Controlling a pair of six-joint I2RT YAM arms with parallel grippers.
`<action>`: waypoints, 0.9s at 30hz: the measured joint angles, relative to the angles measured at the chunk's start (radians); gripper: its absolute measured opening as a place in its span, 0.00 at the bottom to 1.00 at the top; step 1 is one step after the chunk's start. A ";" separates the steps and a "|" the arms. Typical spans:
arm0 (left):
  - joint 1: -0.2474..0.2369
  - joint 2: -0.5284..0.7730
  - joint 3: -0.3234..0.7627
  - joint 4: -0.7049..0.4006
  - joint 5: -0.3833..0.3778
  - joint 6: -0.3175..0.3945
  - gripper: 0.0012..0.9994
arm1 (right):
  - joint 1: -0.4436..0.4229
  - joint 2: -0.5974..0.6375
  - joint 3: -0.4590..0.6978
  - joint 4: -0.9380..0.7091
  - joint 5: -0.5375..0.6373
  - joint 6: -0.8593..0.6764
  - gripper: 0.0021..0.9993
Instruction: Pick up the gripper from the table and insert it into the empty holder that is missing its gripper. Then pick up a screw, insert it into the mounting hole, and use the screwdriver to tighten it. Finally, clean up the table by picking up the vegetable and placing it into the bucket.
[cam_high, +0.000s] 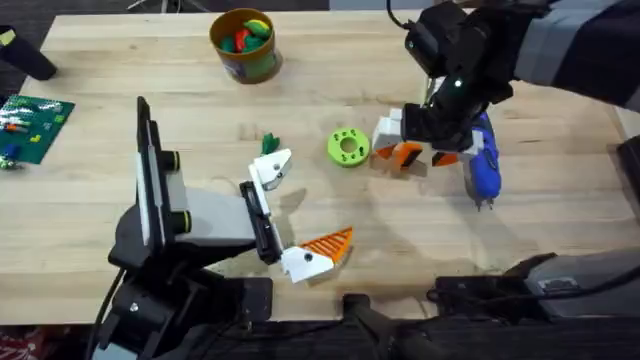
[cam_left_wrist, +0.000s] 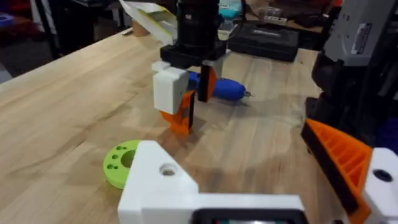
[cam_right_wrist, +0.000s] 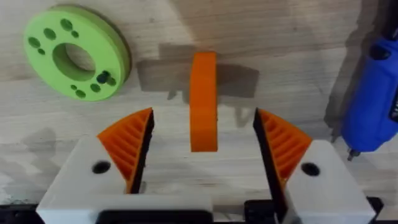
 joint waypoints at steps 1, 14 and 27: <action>0.000 0.000 0.000 0.000 0.006 0.000 0.99 | 0.000 0.000 0.000 0.002 0.000 0.000 0.92; 0.000 0.000 0.000 -0.002 0.024 0.000 0.99 | 0.000 0.000 0.000 0.011 0.000 0.000 0.87; 0.000 0.000 0.000 -0.002 0.026 0.000 0.99 | 0.000 0.000 0.000 0.015 0.005 -0.030 0.55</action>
